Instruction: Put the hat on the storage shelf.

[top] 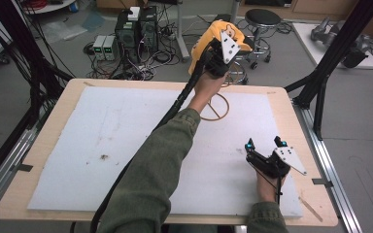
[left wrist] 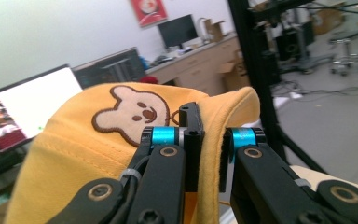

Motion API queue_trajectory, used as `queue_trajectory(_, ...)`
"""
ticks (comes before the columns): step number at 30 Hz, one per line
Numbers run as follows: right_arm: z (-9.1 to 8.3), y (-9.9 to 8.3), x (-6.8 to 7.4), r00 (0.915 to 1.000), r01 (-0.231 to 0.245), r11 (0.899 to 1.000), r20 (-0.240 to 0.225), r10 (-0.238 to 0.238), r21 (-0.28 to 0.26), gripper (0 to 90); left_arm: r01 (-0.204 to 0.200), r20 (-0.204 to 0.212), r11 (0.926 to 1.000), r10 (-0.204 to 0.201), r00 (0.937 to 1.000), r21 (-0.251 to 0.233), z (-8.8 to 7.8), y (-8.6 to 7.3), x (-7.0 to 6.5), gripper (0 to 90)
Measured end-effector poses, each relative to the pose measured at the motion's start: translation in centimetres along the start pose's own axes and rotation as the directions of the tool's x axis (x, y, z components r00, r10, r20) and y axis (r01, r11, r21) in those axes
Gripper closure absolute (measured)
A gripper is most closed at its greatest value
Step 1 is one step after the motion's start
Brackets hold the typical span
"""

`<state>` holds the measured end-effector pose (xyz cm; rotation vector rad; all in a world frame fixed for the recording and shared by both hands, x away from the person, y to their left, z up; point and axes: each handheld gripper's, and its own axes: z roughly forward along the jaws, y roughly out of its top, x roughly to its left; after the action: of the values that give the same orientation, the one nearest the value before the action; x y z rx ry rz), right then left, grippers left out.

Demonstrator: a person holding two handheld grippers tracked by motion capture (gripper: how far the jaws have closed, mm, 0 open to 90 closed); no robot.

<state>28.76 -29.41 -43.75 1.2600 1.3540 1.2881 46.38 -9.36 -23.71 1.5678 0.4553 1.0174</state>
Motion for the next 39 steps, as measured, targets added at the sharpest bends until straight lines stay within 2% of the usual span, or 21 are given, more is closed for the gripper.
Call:
queue_trajectory(3,0.0,0.0,0.0,1.0000,-0.002,1.000,-0.001,0.002,-0.001,4.9,0.041,0.051,0.9991,-0.040,0.9979,-0.008,0.1,-0.8,-0.6,87.5)
queue_trajectory(6,-0.1,0.0,-0.1,0.9999,-0.010,1.000,0.001,0.010,-0.003,4.9,0.102,0.104,0.9947,-0.100,0.9896,-0.014,0.2,-2.3,-1.2,87.4)
queue_trajectory(9,0.0,0.0,-0.2,0.9997,-0.025,1.000,0.004,0.025,-0.003,4.9,0.097,0.126,0.9952,-0.097,0.9873,0.007,0.2,-3.9,-1.9,87.3)
queue_trajectory(12,0.0,0.0,-0.3,0.9993,-0.037,0.999,0.005,0.037,0.001,4.9,0.114,0.139,0.9933,-0.116,0.9834,0.020,0.0,-5.4,-2.5,87.2)
queue_trajectory(15,0.0,0.0,-0.3,0.9993,-0.036,0.999,0.007,0.036,-0.002,4.9,0.104,0.147,0.9928,-0.112,0.9828,0.058,0.0,-7.4,-3.1,87.1)
queue_trajectory(18,-0.1,0.0,-0.2,0.9993,-0.036,0.999,0.007,0.036,-0.002,4.9,0.125,0.159,0.9902,-0.133,0.9783,0.062,0.0,-8.4,-3.2,87.0)
queue_trajectory(20,-0.1,0.0,-0.2,0.9993,-0.035,0.999,0.008,0.035,-0.004,4.9,0.118,0.157,0.9906,-0.128,0.9793,0.069,-0.1,-8.3,-3.3,86.9)
queue_trajectory(24,-0.3,0.2,-0.3,0.9990,-0.034,0.999,0.028,0.035,-0.018,5.5,0.137,0.170,0.9877,-0.148,0.9743,0.076,-0.2,-8.2,-3.0,85.9)
queue_trajectory(28,-0.4,0.2,-0.4,0.9987,-0.042,0.999,0.029,0.043,-0.016,5.5,0.136,0.167,0.9877,-0.147,0.9749,0.078,-0.3,-8.0,-3.0,83.5)
queue_trajectory(32,-0.6,0.3,-0.3,0.9989,-0.034,0.999,0.033,0.035,-0.023,5.6,0.172,0.158,0.9819,-0.183,0.9703,0.078,-0.5,-7.7,-2.9,75.6)
queue_trajectory(34,-0.5,0.3,-0.3,0.9987,-0.038,0.999,0.034,0.039,-0.024,5.5,0.172,0.149,0.9825,-0.181,0.9721,0.073,-0.7,-7.3,-2.8,71.7)
queue_trajectory(38,-0.4,0.2,-0.3,0.9988,-0.035,0.999,0.033,0.036,-0.022,5.5,0.196,0.154,0.9787,-0.203,0.9669,0.062,-1.1,-7.0,-2.0,63.9)
queue_trajectory(39,-0.4,0.2,-0.3,0.9988,-0.033,0.999,0.034,0.034,-0.022,5.5,0.208,0.158,0.9765,-0.214,0.9639,0.056,-1.2,-7.0,-1.8,62.8)
